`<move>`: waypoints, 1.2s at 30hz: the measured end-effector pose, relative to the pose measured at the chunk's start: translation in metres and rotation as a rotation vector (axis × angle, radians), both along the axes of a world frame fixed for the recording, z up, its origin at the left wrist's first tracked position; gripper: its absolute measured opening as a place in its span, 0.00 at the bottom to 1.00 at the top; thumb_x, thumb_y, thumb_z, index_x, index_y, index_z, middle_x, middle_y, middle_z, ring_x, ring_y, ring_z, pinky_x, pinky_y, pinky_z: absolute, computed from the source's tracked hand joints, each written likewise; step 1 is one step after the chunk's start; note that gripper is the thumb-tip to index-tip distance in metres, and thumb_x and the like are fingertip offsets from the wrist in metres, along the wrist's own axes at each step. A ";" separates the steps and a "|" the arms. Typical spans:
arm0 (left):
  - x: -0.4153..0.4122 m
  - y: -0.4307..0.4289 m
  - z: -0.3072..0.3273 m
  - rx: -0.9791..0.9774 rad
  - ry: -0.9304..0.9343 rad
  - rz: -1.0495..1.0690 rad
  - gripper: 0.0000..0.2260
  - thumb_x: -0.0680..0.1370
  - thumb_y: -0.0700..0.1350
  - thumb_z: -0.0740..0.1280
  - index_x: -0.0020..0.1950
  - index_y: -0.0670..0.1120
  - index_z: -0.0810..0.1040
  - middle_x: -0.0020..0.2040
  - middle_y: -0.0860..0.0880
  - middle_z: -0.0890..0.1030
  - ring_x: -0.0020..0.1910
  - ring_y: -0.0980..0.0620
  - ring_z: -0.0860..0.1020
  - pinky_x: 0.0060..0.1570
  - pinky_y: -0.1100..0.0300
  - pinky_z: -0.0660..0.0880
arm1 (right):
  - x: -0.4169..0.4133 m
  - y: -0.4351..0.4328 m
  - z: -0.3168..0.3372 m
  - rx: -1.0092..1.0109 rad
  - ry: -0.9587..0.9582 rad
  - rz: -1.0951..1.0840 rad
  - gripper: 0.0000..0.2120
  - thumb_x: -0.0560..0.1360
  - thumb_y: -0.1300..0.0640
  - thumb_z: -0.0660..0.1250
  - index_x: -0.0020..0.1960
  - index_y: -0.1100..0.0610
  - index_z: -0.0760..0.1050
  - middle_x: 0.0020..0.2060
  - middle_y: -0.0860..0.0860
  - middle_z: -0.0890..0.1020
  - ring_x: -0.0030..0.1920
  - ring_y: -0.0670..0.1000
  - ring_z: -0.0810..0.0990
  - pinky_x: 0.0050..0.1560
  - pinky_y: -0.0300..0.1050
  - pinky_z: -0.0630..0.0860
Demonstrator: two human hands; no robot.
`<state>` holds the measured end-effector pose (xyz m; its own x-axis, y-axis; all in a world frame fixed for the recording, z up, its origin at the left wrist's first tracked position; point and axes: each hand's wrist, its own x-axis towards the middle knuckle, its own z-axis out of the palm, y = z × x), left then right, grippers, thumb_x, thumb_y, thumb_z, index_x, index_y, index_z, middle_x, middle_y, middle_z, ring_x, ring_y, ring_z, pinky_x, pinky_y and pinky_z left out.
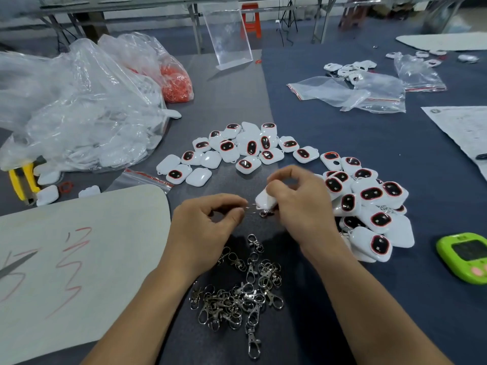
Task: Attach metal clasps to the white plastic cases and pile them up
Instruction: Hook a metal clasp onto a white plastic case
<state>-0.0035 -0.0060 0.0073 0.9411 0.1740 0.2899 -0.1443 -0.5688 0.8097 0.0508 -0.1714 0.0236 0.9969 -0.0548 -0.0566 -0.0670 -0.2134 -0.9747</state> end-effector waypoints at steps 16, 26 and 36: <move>-0.002 0.010 0.005 0.294 0.207 -0.305 0.09 0.70 0.48 0.78 0.47 0.62 0.87 0.47 0.64 0.80 0.48 0.63 0.79 0.47 0.74 0.69 | -0.003 0.000 -0.004 -0.700 -0.490 -0.030 0.28 0.73 0.75 0.64 0.68 0.54 0.79 0.67 0.51 0.80 0.70 0.56 0.69 0.69 0.42 0.59; -0.003 0.015 -0.003 0.198 0.120 0.132 0.07 0.71 0.53 0.75 0.47 0.64 0.84 0.39 0.70 0.82 0.40 0.68 0.81 0.45 0.65 0.77 | 0.040 0.031 -0.011 -0.768 -0.278 0.405 0.33 0.77 0.67 0.59 0.81 0.51 0.61 0.81 0.52 0.61 0.80 0.53 0.55 0.77 0.49 0.54; -0.001 0.011 -0.005 0.315 0.126 0.180 0.09 0.74 0.46 0.72 0.52 0.57 0.86 0.46 0.59 0.82 0.47 0.56 0.77 0.45 0.62 0.70 | 0.028 0.027 -0.007 -0.880 -0.307 0.361 0.10 0.79 0.56 0.65 0.60 0.52 0.70 0.58 0.50 0.75 0.58 0.55 0.73 0.59 0.51 0.71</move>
